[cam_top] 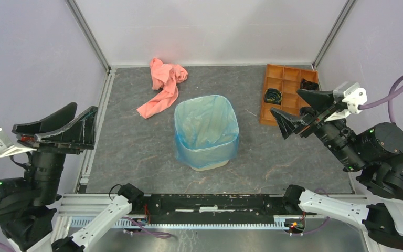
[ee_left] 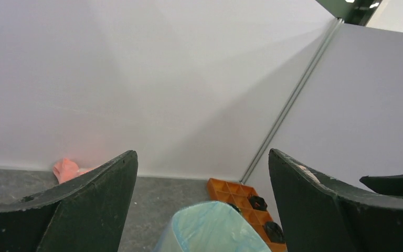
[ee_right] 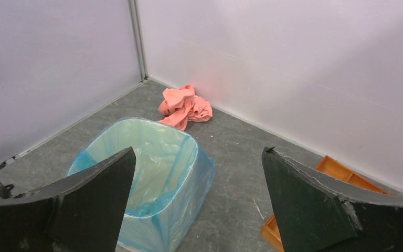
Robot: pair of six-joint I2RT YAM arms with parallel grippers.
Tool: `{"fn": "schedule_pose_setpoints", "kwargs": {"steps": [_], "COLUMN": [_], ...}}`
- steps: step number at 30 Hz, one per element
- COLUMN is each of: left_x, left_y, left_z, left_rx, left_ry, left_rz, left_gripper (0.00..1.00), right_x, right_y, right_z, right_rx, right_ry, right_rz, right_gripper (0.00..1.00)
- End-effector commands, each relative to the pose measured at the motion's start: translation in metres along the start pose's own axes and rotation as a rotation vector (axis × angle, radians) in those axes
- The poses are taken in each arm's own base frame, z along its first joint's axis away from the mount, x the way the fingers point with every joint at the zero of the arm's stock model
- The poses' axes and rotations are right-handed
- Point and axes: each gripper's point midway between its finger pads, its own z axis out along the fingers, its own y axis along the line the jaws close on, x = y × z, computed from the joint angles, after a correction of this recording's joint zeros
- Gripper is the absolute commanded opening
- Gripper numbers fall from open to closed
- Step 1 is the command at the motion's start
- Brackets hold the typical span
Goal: Put the trash bags into the trash bin
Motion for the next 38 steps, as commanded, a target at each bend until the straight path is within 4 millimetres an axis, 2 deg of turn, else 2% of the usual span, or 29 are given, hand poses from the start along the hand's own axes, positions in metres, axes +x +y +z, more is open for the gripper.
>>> {"fn": "schedule_pose_setpoints", "kwargs": {"steps": [1,7,13,34,38], "left_x": [0.0,0.005,0.023,0.03,0.032], "left_y": [0.004,-0.004,-0.005,-0.003,-0.003], "left_z": [0.018,0.032,0.043,0.045,0.046], "left_rx": [-0.018,0.014,0.028,0.025,0.027], "left_ry": [-0.011,-0.007,0.04,0.056,0.06], "left_rz": [0.11,0.122,0.14,0.149,0.149], "left_gripper": [1.0,1.0,1.0,1.0,1.0], "right_x": [0.006,0.003,0.006,0.003,0.011], "right_y": [-0.012,-0.017,-0.019,-0.018,-0.02], "right_z": [0.006,0.001,0.003,-0.001,0.001], "right_rx": [0.082,0.103,0.116,0.105,0.122], "right_ry": [0.01,-0.016,-0.012,-0.043,-0.029], "right_rz": [-0.021,-0.006,-0.008,0.003,-0.003], "right_gripper": [0.98,0.98,0.98,0.98,0.98]}}
